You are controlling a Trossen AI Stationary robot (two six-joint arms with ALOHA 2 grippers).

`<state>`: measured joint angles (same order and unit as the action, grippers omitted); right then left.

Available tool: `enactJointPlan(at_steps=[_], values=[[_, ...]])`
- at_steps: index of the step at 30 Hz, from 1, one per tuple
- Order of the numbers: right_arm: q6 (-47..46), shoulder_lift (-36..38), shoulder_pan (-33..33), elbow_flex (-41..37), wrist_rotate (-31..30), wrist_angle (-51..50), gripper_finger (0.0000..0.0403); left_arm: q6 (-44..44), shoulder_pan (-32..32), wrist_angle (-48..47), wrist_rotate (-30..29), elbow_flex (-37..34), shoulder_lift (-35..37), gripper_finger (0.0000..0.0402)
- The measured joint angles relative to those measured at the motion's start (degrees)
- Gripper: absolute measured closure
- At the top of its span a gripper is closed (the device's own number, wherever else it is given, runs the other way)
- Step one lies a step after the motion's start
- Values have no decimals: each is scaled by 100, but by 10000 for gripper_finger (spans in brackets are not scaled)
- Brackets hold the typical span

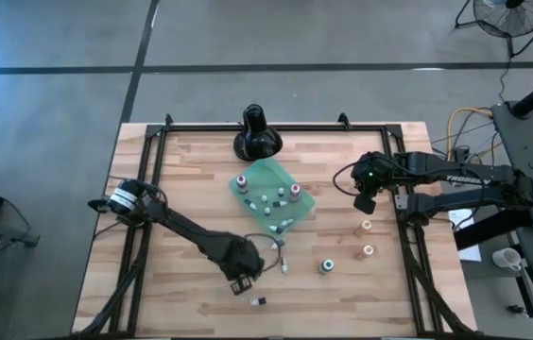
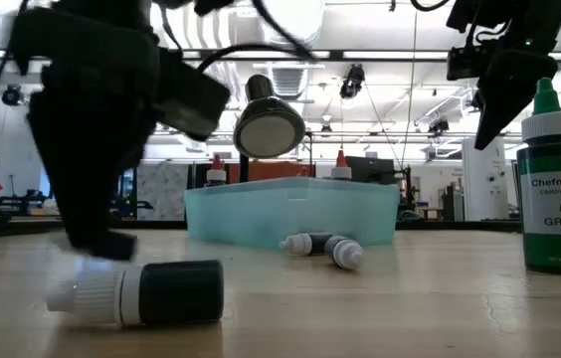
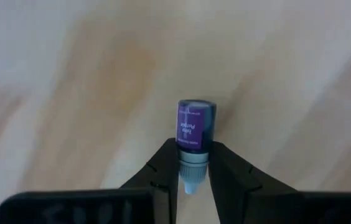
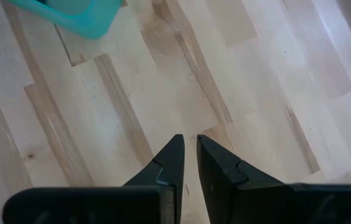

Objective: Pick & Place food coloring
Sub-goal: Put the small purple food coloring bottle into the green bin

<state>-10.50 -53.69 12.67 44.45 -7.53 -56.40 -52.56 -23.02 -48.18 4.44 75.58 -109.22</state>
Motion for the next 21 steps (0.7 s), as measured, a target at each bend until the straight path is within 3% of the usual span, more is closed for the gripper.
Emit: enactJointPlan(at_steps=[3, 7, 12, 16, 21], values=[[17, 2, 0, 0, -1, 4, 365, -290, 248, -1063, 724, 16, 144, 353], [3, 2, 0, 0, -2, 21, 365, -310, 447, -2163, 2302, -160, 138, 353], [-2, 2, 0, 0, -2, 23, 365, -245, 507, -2305, 3964, -608, 143, 353], [-2, 2, 0, 0, -2, 24, 365, -149, 482, -2216, 4604, -990, 147, 353], [-2, 2, 0, 0, -2, 24, 365, -105, 491, -2029, 4765, -1547, 140, 353]])
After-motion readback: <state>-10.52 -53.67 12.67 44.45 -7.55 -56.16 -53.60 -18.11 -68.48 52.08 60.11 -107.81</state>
